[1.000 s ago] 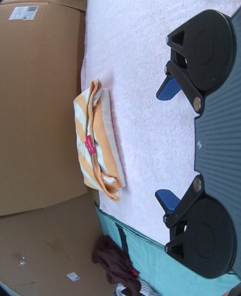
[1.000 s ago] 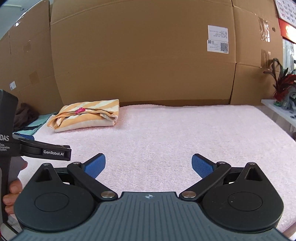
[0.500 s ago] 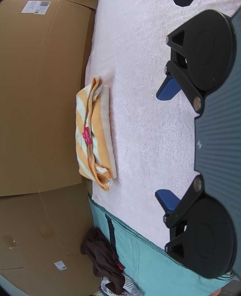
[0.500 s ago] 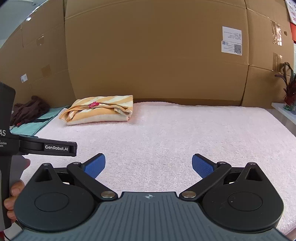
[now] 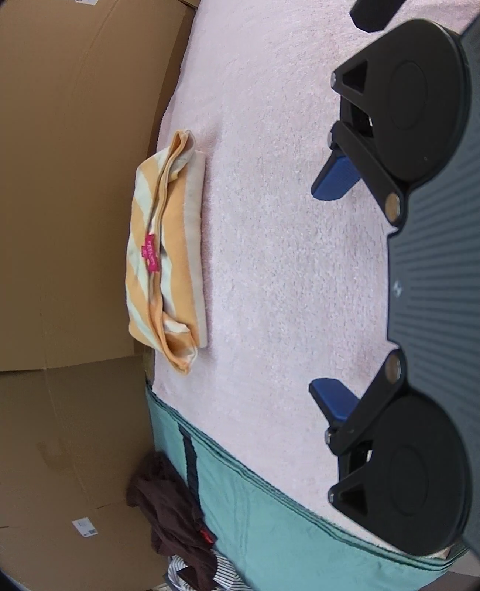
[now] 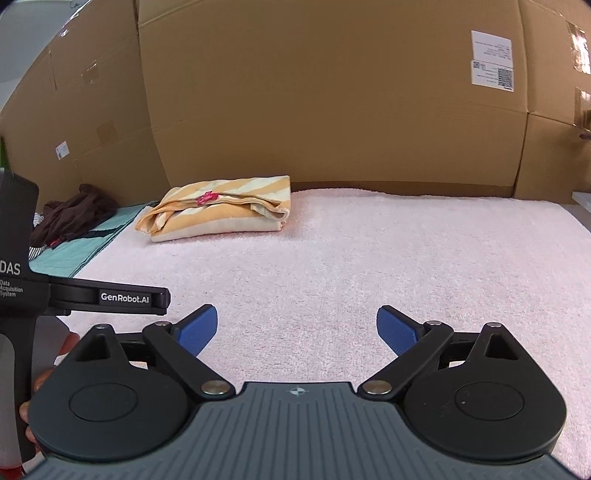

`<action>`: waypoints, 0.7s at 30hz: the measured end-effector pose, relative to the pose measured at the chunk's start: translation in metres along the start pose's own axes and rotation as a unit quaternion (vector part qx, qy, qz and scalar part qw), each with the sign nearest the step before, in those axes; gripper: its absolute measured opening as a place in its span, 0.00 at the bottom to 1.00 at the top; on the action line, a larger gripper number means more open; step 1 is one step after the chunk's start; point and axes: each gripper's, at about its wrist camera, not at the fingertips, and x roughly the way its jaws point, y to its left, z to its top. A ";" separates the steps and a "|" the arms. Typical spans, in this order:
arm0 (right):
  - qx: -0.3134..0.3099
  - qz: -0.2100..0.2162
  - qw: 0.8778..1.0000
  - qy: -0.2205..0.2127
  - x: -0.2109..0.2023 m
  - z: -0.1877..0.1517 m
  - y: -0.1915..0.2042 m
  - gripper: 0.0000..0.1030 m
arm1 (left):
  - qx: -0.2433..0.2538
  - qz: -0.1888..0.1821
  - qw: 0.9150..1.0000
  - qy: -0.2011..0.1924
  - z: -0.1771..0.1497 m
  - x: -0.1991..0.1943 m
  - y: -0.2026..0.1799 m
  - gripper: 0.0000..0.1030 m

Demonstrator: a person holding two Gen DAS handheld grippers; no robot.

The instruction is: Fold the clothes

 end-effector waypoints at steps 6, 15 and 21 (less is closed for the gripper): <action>0.011 -0.021 1.000 0.003 0.015 0.004 0.009 0.94 | -0.006 0.018 1.000 0.002 -0.002 0.004 0.009 0.99; 0.078 -0.102 0.992 -0.017 0.009 0.012 -0.034 0.94 | -0.007 -0.043 0.998 -0.044 -0.008 -0.019 -0.014 0.99; 0.089 -0.182 0.978 -0.037 -0.037 0.012 -0.075 0.98 | -0.003 -0.161 0.985 -0.059 -0.011 -0.033 -0.063 0.99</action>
